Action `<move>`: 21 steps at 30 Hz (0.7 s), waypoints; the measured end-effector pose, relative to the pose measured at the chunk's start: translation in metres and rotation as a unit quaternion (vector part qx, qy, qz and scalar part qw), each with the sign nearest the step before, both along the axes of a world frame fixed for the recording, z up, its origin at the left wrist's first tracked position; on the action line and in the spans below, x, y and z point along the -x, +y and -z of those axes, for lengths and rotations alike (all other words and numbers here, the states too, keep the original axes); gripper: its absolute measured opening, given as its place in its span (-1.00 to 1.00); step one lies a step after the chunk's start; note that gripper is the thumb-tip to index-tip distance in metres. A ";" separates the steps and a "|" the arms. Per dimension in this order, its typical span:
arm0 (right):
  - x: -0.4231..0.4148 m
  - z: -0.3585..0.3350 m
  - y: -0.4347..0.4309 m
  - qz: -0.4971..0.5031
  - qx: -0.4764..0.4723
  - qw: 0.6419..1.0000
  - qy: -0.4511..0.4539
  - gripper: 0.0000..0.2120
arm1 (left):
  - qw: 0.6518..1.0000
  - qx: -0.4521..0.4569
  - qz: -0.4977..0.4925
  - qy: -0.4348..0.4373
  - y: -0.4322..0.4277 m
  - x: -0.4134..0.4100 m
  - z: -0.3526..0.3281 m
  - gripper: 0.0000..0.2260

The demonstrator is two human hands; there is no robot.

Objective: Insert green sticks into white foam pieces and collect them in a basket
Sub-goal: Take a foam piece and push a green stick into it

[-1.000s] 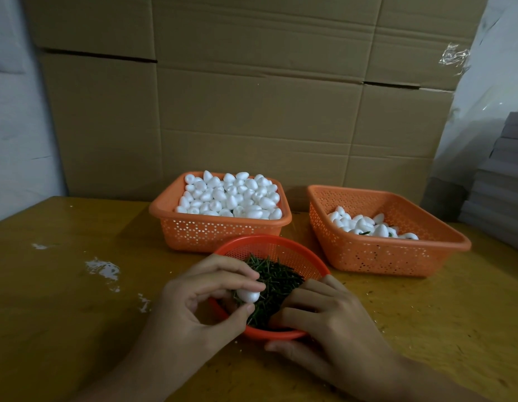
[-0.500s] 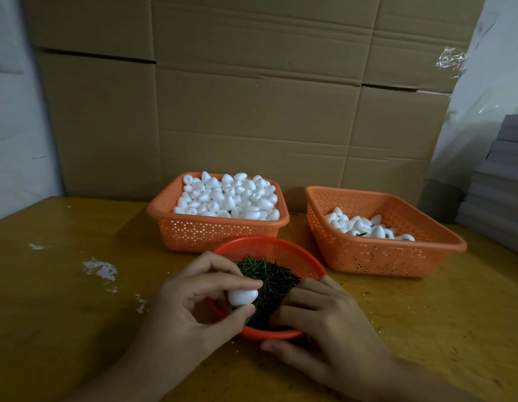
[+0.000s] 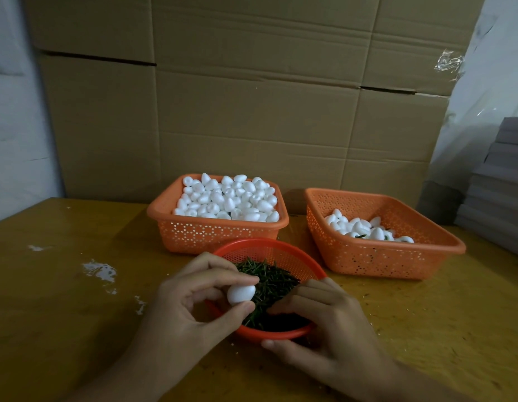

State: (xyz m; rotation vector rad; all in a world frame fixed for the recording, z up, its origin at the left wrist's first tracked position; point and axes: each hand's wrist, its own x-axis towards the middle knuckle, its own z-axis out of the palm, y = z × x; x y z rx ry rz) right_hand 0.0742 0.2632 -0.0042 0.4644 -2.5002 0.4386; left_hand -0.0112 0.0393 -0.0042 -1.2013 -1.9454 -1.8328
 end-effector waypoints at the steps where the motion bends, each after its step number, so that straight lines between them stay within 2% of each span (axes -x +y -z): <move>1: 0.000 0.000 0.000 -0.002 0.009 1.000 -0.001 -0.63 | 1.000 0.000 0.001 -0.001 0.000 0.000 0.000 -0.77; 7: -0.001 -0.001 0.001 -0.039 0.067 0.997 -0.010 -0.61 | 1.000 -0.009 0.002 -0.011 0.000 -0.003 -0.002 -0.76; 13: 0.003 0.003 0.002 -0.008 0.186 0.981 0.048 -0.89 | 0.999 -0.021 -0.006 -0.025 0.000 -0.006 -0.005 -0.75; 21: 0.008 0.008 0.006 -0.035 0.267 0.960 0.071 -0.97 | 0.995 -0.052 0.016 -0.079 0.000 -0.006 -0.008 -0.80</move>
